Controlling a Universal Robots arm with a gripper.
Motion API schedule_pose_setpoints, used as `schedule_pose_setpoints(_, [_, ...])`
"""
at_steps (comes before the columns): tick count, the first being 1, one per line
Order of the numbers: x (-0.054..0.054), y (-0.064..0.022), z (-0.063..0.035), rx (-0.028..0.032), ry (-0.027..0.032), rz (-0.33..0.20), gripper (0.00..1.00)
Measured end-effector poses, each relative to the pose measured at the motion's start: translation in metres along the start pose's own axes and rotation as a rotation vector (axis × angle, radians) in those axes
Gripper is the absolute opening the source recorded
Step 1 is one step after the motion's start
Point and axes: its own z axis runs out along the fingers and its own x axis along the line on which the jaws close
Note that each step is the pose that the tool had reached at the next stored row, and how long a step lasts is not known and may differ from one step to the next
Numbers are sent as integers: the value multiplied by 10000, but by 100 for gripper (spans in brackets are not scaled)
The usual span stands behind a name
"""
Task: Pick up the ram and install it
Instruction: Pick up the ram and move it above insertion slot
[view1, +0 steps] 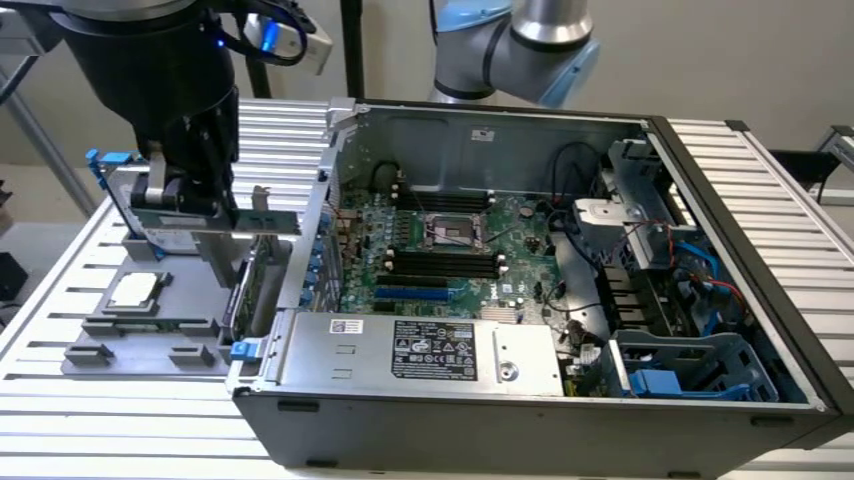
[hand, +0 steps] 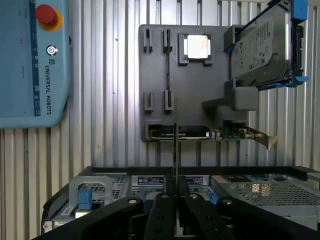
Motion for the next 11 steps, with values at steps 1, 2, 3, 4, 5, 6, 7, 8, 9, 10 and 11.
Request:
schedule_pose_setpoints(1, [-4, -46, -5, 0, -1, 0, 14])
schedule_pose_setpoints(2, [-7, -91, -9, 0, -3, -1, 14])
schedule_pose_setpoints(3, [-11, -136, -14, -1, -3, -1, 14])
schedule_pose_setpoints(4, [-15, -180, -17, -1, -3, 0, 14])
schedule_pose_setpoints(5, [-19, -227, -20, 0, -4, -1, 14])
schedule_pose_setpoints(6, [-23, -274, -23, 0, -5, 0, 14])
schedule_pose_setpoints(7, [-26, -318, -26, 0, -5, -1, 14])
schedule_pose_setpoints(8, [-30, -363, -28, 0, -6, -1, 14])
schedule_pose_setpoints(9, [-35, -410, -30, 0, -5, 0, 14])
schedule_pose_setpoints(10, [-40, -454, -31, 0, -5, 0, 14])
schedule_pose_setpoints(11, [-45, -500, -33, 0, -6, 0, 14])
